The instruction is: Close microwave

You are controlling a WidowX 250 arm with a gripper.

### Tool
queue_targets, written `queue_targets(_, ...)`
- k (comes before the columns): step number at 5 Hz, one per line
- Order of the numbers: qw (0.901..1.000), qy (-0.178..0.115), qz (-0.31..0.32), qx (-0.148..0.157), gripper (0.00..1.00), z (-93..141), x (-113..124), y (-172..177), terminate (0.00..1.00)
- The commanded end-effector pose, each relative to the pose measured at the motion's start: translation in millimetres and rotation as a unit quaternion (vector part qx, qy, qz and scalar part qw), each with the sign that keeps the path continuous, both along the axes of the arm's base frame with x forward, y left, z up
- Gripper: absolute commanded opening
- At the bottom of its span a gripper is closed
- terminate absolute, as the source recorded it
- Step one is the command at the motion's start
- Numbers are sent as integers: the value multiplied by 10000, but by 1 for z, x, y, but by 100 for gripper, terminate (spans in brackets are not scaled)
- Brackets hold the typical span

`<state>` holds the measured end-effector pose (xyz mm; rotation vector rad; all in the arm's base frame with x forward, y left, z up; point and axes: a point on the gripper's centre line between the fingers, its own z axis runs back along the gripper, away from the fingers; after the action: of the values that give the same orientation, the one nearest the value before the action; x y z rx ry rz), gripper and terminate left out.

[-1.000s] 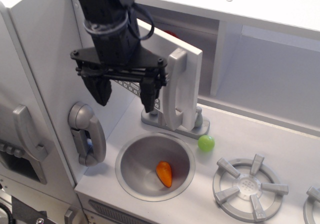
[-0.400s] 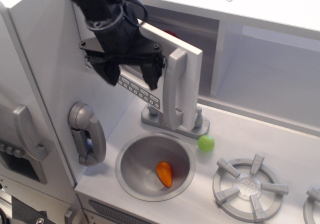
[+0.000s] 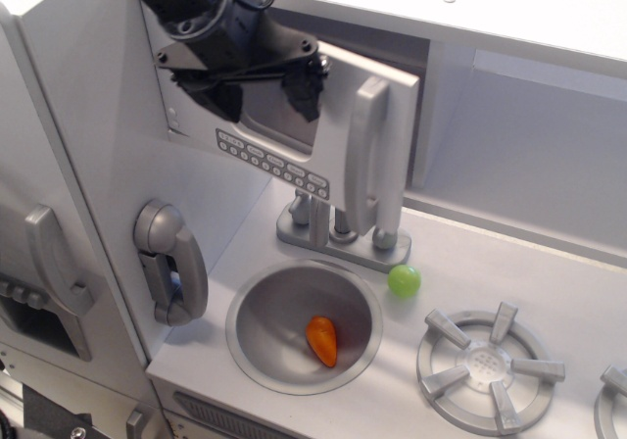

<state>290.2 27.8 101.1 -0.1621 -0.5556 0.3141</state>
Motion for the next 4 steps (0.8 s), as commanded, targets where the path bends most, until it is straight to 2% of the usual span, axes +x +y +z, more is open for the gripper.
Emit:
queue_targets(1,9991,-338,235,31,100,10,-1,-3,0)
queue_targets(2,9974,-605,368,143,100,11,3,-4,0)
queue_targets(4,9924,-1069,590,155,100,17,19,-2,0)
